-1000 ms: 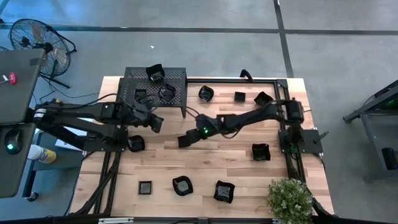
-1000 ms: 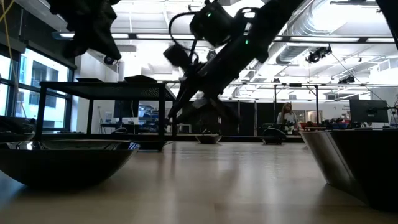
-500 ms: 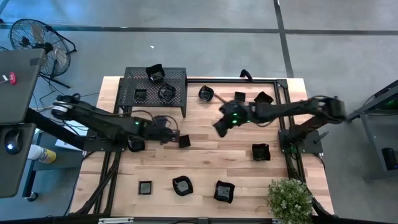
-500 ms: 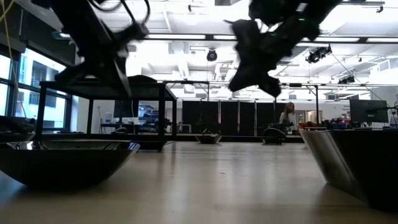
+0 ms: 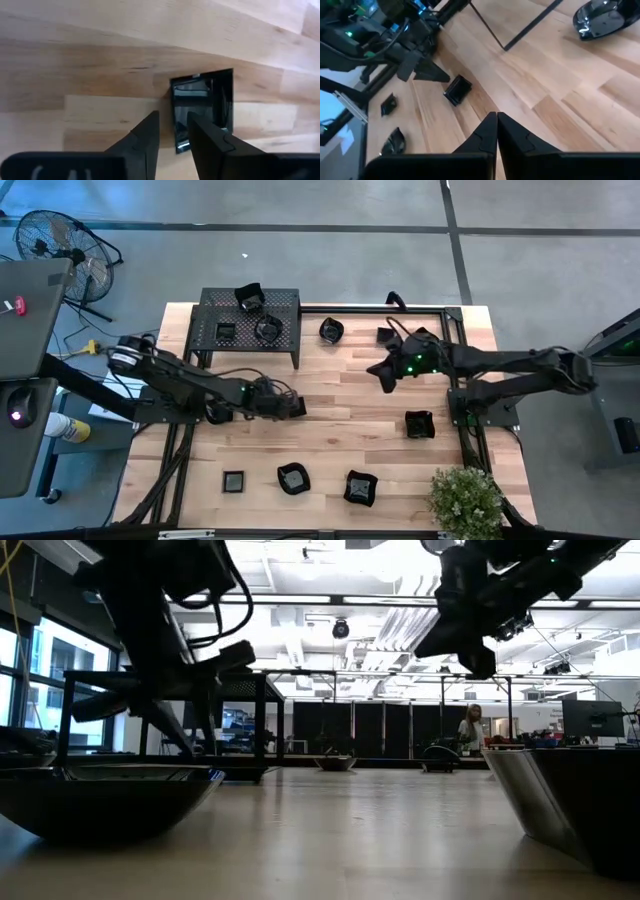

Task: Pick & Place Mini shaped plates
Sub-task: Stack the black square plate on the other black square plate on the shelf

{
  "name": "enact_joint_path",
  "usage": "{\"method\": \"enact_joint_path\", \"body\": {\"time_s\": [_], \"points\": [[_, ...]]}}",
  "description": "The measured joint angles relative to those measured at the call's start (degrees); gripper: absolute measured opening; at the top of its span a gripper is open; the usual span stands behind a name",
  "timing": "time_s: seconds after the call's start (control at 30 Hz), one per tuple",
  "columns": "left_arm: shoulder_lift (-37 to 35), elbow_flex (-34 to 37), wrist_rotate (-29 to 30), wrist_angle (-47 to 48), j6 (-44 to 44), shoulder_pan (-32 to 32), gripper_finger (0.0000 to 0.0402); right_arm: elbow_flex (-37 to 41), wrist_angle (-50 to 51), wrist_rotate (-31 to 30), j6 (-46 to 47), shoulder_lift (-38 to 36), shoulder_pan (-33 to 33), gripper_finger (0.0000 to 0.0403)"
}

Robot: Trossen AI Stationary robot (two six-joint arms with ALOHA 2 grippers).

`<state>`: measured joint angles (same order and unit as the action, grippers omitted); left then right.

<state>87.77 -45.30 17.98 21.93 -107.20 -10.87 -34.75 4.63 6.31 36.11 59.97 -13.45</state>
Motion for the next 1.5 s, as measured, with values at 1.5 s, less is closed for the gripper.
{"method": "enact_joint_path", "body": {"time_s": [1.5], "points": [[-35.02,-23.39,1.76,49.9,43.83,26.53,0.0,0.01,-0.41,-1.47,-3.59,-1.51,-1.16,0.0002]]}}
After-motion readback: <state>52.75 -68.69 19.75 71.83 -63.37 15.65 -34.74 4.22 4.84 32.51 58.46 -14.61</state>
